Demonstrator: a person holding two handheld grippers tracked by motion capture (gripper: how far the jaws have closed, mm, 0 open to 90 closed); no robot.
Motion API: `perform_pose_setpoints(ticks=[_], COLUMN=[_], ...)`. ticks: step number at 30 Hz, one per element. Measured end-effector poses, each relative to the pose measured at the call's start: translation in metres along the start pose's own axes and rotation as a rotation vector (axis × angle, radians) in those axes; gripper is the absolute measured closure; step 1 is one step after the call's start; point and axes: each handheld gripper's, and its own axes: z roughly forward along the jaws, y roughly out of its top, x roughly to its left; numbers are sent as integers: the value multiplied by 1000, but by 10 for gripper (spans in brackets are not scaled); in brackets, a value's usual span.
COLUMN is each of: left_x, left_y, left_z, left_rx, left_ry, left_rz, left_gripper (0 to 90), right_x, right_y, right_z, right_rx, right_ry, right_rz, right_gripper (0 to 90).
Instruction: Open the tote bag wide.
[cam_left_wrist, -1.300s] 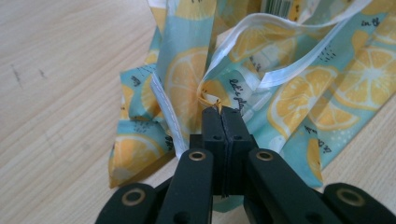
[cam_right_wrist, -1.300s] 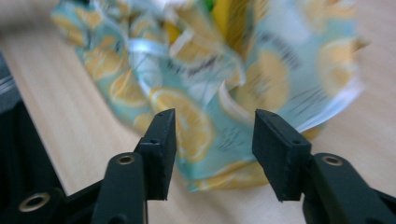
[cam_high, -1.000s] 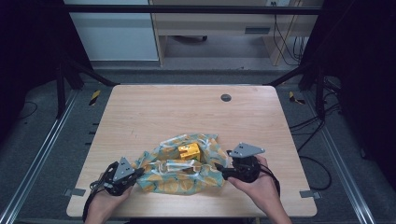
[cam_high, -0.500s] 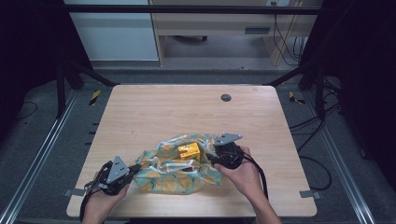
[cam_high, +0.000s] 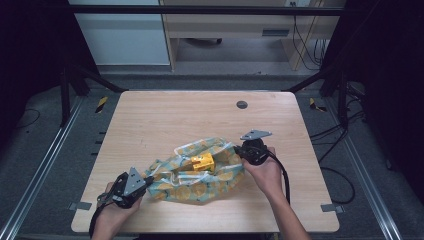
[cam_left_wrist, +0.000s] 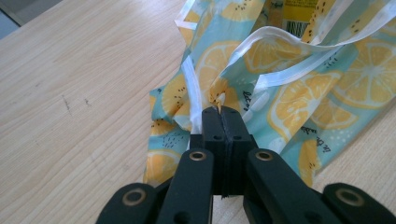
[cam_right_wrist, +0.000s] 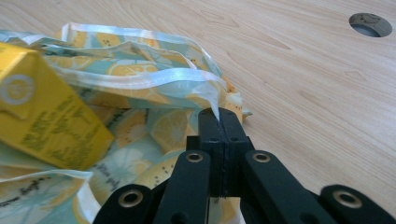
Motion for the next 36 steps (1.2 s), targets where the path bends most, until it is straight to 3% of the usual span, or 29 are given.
perform_pose_setpoints(ticks=[13, 18, 27, 36], left_x=[-5, -6, -9, -17], left_y=[-5, -4, -6, -4], left_z=[15, 17, 18, 15], left_rx=[113, 125, 140, 159], left_ry=[-48, -60, -100, -102], left_rz=[-3, -13, -45, -12], left_gripper=[900, 900, 900, 900], right_x=[-13, -17, -19, -19], right_y=[-10, -15, -18, -14], right_z=[31, 36, 41, 44], right_rx=[63, 84, 115, 103], right_ry=[10, 8, -1, -27], right_rz=[26, 54, 53, 50], right_gripper=[900, 900, 900, 900])
